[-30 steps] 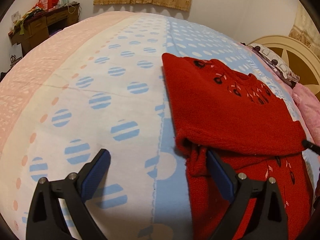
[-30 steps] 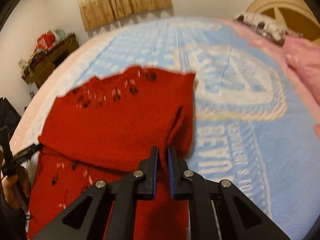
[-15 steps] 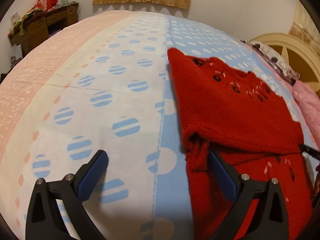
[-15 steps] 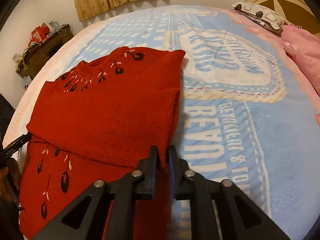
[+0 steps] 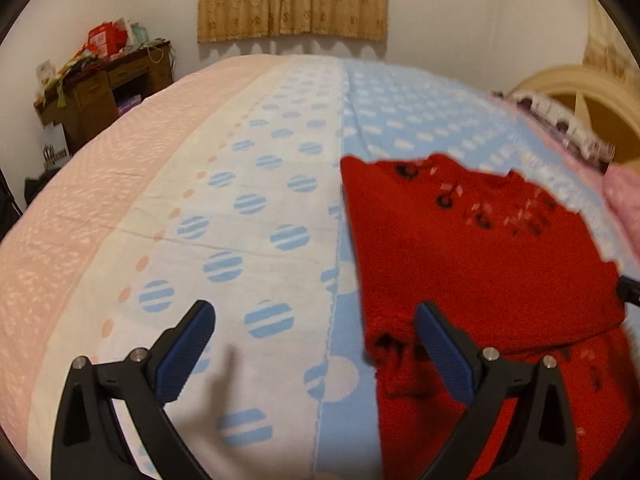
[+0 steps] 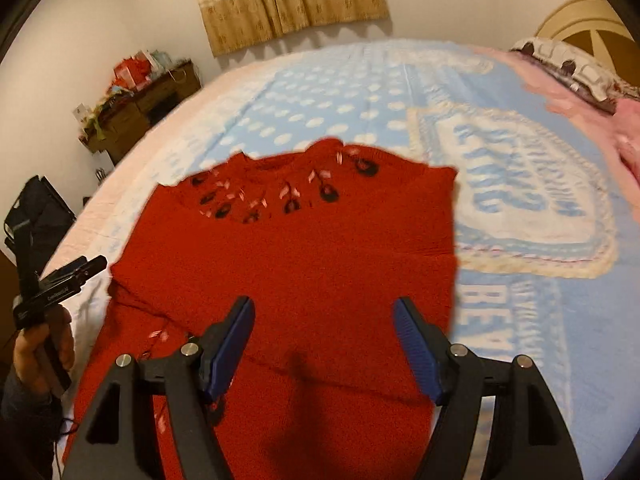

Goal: Fold small clothes

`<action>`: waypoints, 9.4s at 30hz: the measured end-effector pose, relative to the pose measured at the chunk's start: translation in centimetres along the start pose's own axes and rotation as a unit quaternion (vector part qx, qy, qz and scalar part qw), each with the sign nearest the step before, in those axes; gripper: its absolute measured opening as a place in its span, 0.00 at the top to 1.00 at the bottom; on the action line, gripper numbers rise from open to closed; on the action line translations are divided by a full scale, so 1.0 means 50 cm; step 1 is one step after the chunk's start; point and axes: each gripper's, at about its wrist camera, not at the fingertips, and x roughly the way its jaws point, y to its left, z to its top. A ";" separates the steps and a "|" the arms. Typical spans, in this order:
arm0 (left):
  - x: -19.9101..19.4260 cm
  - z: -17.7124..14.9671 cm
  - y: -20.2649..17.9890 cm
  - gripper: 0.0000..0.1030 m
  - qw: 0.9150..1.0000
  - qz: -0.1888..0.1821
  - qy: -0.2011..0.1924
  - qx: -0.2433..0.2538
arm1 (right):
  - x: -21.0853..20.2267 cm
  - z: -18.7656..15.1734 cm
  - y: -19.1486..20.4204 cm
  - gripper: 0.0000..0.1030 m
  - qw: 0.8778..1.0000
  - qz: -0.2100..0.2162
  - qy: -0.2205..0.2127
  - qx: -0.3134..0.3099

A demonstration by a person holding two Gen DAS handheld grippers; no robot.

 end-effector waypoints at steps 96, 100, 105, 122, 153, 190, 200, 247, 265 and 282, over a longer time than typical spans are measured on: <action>-0.380 -0.381 -0.040 0.86 0.973 -0.209 -0.012 0.094 | -0.370 -0.473 0.015 0.91 0.996 0.050 -0.066 0.041; -0.389 -0.356 -0.020 0.86 0.970 -0.232 -0.026 0.069 | -0.399 -0.459 0.006 0.91 0.992 0.061 -0.098 0.057; -0.388 -0.325 -0.011 0.86 0.968 -0.247 -0.030 0.046 | -0.409 -0.442 -0.005 0.91 0.988 0.078 -0.111 0.074; -0.385 -0.201 0.000 0.87 0.964 -0.259 -0.061 0.018 | -0.423 -0.309 -0.003 0.91 0.978 0.107 -0.165 0.075; -0.217 0.064 -0.008 0.88 0.968 -0.246 -0.055 0.000 | -0.279 0.013 -0.013 0.91 0.982 0.097 -0.148 0.064; 0.176 0.231 -0.054 0.87 0.975 -0.216 0.041 -0.043 | 0.134 0.254 -0.173 0.91 0.989 0.027 -0.043 0.137; 0.136 0.206 -0.004 0.56 0.978 -0.193 0.019 -0.077 | 0.148 0.248 -0.202 0.19 0.984 0.001 -0.073 0.163; 0.020 -0.049 0.032 0.07 0.993 -0.097 0.032 -0.065 | 0.060 -0.025 0.027 0.19 0.995 -0.092 0.023 -0.013; 0.010 -0.059 0.026 0.00 0.994 -0.091 0.050 -0.034 | -0.004 -0.078 0.125 0.18 0.993 -0.100 0.009 -0.063; -0.027 -0.035 0.143 0.00 0.996 -0.062 0.047 -0.042 | 0.045 -0.093 0.438 0.18 0.955 -0.069 -0.040 -0.286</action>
